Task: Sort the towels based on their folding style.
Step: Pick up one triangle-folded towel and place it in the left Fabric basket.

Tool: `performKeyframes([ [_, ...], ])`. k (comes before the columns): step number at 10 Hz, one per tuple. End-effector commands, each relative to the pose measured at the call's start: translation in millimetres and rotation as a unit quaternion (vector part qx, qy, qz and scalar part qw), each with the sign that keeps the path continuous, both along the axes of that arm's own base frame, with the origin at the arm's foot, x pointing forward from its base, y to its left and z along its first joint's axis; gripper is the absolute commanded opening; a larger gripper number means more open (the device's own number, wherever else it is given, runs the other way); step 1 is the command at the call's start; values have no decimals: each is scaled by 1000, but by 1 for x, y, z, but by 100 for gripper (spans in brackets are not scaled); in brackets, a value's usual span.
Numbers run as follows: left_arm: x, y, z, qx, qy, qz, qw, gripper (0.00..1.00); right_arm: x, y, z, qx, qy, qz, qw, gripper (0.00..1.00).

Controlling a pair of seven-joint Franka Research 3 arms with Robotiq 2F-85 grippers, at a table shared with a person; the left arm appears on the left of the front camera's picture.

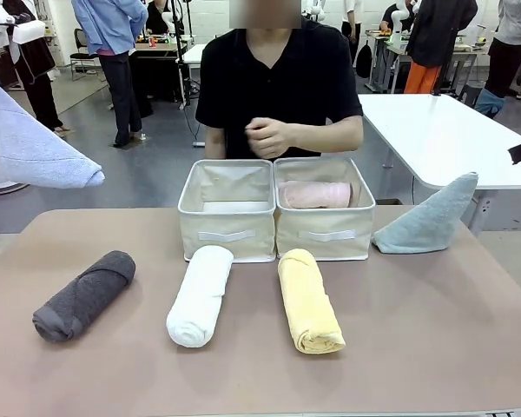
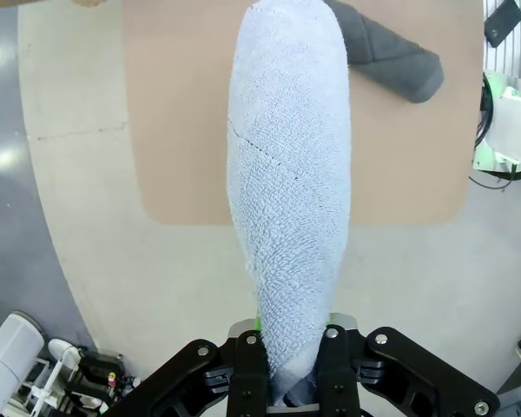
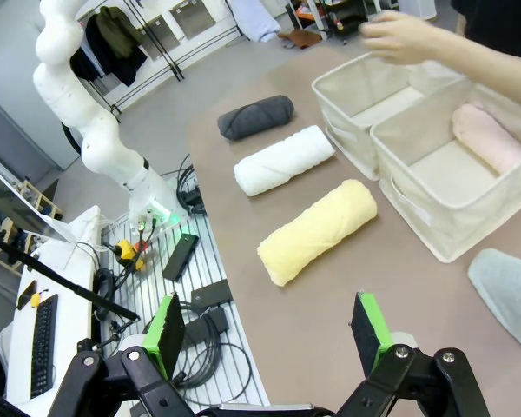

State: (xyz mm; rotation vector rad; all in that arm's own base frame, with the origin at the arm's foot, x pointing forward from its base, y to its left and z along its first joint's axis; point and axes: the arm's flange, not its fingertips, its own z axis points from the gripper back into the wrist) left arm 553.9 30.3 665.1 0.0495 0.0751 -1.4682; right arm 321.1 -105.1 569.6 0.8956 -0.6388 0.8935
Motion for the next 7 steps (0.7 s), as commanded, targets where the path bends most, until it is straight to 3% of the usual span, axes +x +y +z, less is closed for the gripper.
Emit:
performKeyframes([
  [1,-11,-13,11,-1,-27,-18,999,17,0,0,0,4,-2,3,1000,100],
  [4,-13,-77,15,2,3,-120,993,17,0,0,0,4,-2,3,1000,100],
  [5,-17,-69,16,31,-5,-106,994,17,0,0,0,4,-2,3,1000,100],
  [7,-52,7,11,32,26,-92,995,17,0,0,0,4,-2,3,1000,100],
])
